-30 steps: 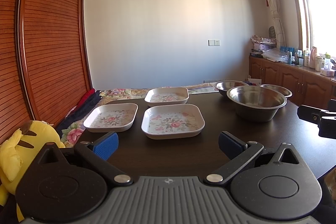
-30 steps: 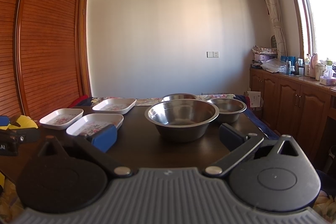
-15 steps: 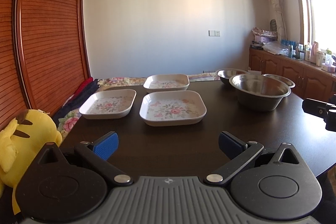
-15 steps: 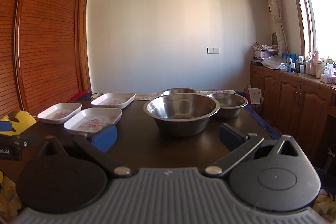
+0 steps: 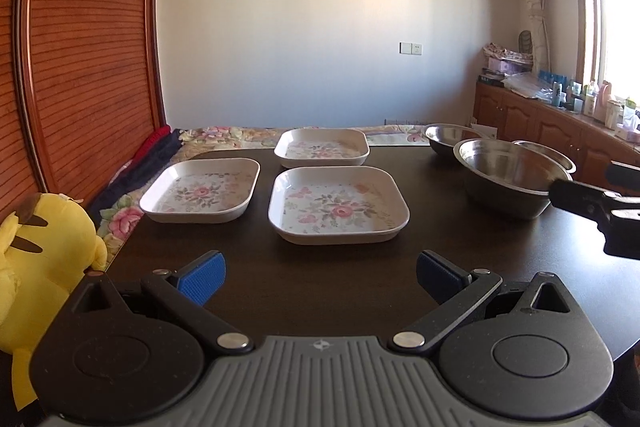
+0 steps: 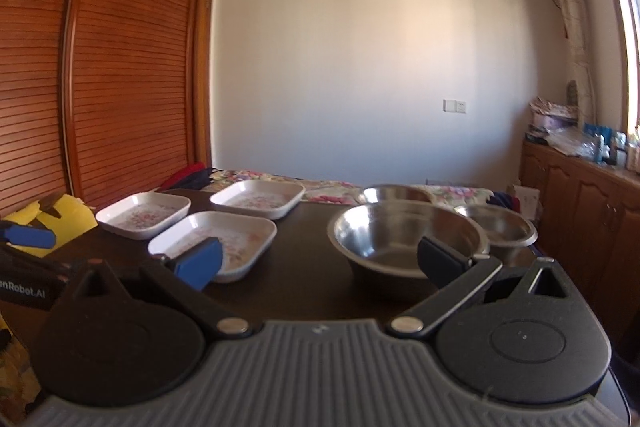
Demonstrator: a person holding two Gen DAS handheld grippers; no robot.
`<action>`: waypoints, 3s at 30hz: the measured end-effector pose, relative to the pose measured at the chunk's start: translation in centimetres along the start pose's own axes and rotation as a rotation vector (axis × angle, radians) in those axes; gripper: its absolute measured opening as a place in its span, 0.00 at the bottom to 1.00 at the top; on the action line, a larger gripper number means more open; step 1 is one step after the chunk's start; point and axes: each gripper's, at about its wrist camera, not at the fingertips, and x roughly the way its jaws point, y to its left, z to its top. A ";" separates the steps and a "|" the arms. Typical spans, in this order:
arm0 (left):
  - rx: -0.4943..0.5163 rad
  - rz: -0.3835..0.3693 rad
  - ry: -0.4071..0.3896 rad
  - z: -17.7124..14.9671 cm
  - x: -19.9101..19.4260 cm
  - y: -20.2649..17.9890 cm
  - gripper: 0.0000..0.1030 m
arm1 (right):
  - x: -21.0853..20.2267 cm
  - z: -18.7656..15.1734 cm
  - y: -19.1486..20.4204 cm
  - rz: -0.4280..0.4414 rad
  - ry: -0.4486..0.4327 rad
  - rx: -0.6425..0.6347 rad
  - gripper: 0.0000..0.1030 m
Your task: Organize plates and bowls
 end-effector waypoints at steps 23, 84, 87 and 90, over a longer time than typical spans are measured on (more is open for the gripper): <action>0.086 0.093 0.065 3.5 6.2 5.0 1.00 | 9.0 1.6 4.6 0.241 0.186 -0.087 0.89; 0.027 -0.135 0.211 3.9 15.2 5.7 0.15 | 17.2 -0.1 2.8 0.207 0.396 0.086 0.26; 0.028 -0.130 0.201 4.1 13.9 5.4 0.15 | 16.2 -0.1 2.5 0.222 0.385 0.104 0.26; 0.035 -0.120 0.188 4.1 12.5 4.9 0.15 | 15.1 -0.1 2.6 0.223 0.368 0.099 0.26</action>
